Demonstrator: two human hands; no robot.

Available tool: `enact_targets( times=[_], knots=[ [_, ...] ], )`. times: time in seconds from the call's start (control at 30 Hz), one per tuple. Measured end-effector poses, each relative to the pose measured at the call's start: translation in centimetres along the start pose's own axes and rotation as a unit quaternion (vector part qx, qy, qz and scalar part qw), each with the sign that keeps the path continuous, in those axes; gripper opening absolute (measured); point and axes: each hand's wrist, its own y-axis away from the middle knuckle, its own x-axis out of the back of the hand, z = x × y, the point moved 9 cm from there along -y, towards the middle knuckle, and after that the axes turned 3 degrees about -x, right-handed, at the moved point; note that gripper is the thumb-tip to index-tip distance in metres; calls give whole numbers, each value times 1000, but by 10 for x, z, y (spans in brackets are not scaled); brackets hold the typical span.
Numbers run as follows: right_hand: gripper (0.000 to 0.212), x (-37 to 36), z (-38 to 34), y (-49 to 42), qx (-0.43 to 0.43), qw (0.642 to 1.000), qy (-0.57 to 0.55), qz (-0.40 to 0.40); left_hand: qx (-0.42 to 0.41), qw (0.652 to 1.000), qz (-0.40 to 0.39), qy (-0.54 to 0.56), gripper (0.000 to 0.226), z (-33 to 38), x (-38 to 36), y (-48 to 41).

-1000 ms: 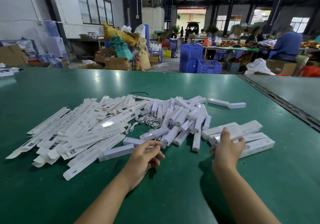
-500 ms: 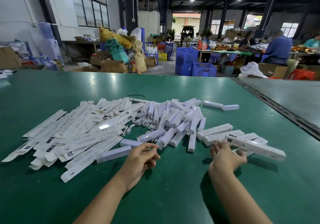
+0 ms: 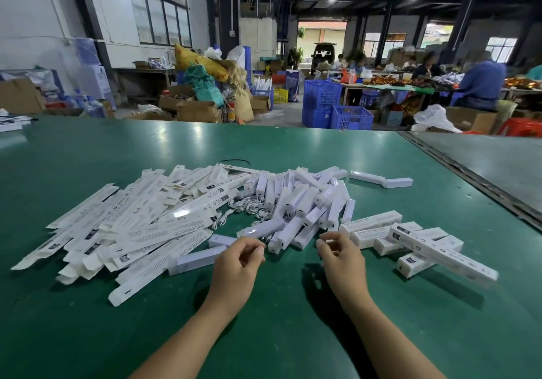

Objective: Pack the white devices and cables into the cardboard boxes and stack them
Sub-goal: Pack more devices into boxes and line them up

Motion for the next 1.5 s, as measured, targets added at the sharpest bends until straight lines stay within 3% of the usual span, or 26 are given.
enact_targets(
  times=[0.1,0.17,0.23,0.3,0.37,0.5,0.8,1.03,1.13,1.23,1.37,1.5],
  knots=[
    [8,-14,-2,1,28,996,69,-55,-60,987,42,-141,9,10,12,-17],
    [10,-18,-3,2,41,992,90,-75,-59,961,36,-267,23,8,23,-40],
    [11,-20,-4,2,49,989,113,-85,-33,910,0,-413,44,-2,37,-63],
    [11,-22,-4,3,56,984,139,-94,24,831,-58,-552,61,-18,56,-79],
    [11,-25,-4,5,59,981,153,-105,104,781,-104,-607,68,-36,77,-85],
    [13,-28,-6,6,66,976,171,-114,166,771,-115,-603,59,-46,87,-92],
    [18,-28,-6,7,74,974,173,-127,176,804,-99,-560,54,-72,88,-101],
    [14,-23,-6,1,45,986,134,-91,161,887,-39,-432,68,-72,95,-103],
    [15,-26,-3,5,44,984,127,-119,166,898,-15,-407,76,-69,100,-99],
    [15,-22,-1,4,34,988,80,-127,129,894,42,-426,73,-45,97,-102],
    [14,-20,2,4,22,990,53,-127,61,946,121,-293,62,10,76,-105],
    [12,-18,5,3,18,992,19,-121,-61,972,166,-156,64,73,55,-95]
  ],
)
